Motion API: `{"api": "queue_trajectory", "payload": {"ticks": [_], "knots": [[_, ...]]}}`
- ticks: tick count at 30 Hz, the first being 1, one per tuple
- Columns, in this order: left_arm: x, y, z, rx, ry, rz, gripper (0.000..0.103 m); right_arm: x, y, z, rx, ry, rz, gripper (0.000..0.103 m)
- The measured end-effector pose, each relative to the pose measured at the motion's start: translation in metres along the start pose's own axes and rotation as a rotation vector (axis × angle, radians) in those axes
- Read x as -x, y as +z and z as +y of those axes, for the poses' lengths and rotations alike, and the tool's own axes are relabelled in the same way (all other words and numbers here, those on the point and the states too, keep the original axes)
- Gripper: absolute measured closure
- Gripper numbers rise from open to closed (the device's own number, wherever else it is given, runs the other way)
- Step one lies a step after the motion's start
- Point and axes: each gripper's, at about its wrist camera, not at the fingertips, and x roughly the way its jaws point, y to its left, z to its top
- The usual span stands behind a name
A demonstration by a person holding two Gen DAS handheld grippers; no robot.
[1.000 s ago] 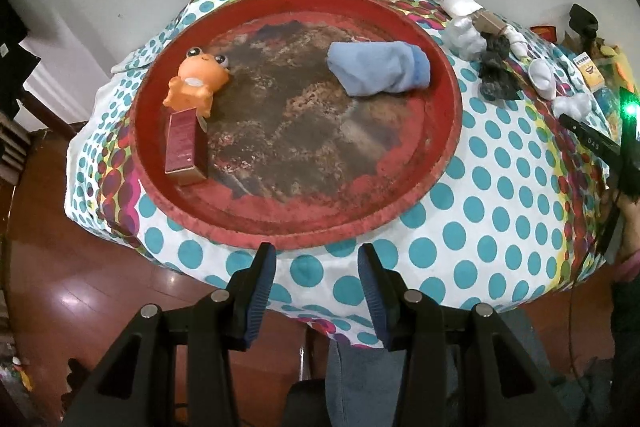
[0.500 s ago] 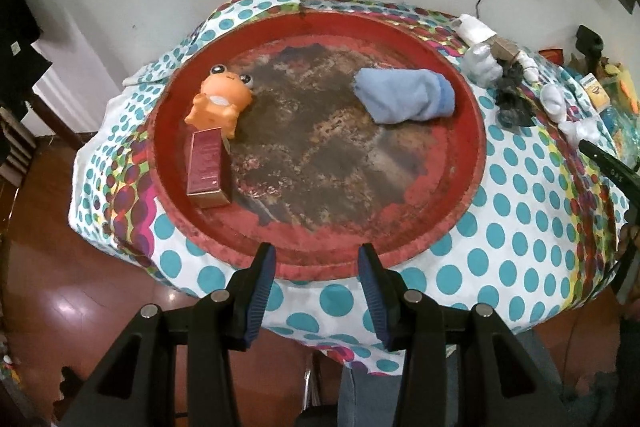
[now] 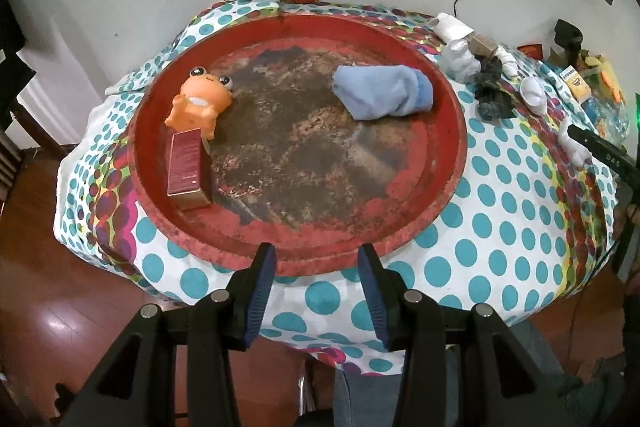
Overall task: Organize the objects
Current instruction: 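Carry the white plastic-wrapped bundle over the red tray with the right tool, then lower the white bundle into the tray and open the right tool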
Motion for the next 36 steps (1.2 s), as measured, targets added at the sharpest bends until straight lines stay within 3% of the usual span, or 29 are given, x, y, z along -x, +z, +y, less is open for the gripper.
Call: {"api": "queue_trajectory", "payload": {"ticks": [4, 7, 12, 17, 24, 36], "knots": [[-0.003, -0.001, -0.001, -0.005, 0.002, 0.008, 0.060, -0.021, -0.004, -0.005, 0.056, -0.080, 0.049, 0.039], [-0.002, -0.001, -0.001, -0.011, -0.001, 0.006, 0.060, -0.034, -0.007, -0.016, 0.024, -0.087, 0.097, 0.065], [-0.005, -0.001, 0.004, 0.003, 0.008, 0.021, 0.060, -0.037, -0.010, -0.023, -0.018, -0.084, 0.086, 0.069], [-0.003, -0.001, 0.015, 0.029, -0.001, 0.024, 0.060, -0.028, -0.007, -0.004, -0.005, -0.064, 0.059, 0.069], [0.007, 0.000, 0.035, 0.081, 0.011, 0.016, 0.060, -0.009, 0.008, 0.062, 0.062, 0.079, 0.018, 0.069], [0.022, -0.001, 0.073, 0.199, 0.004, 0.019, 0.059, 0.004, 0.019, 0.216, 0.300, 0.326, 0.036, 0.069]]}}
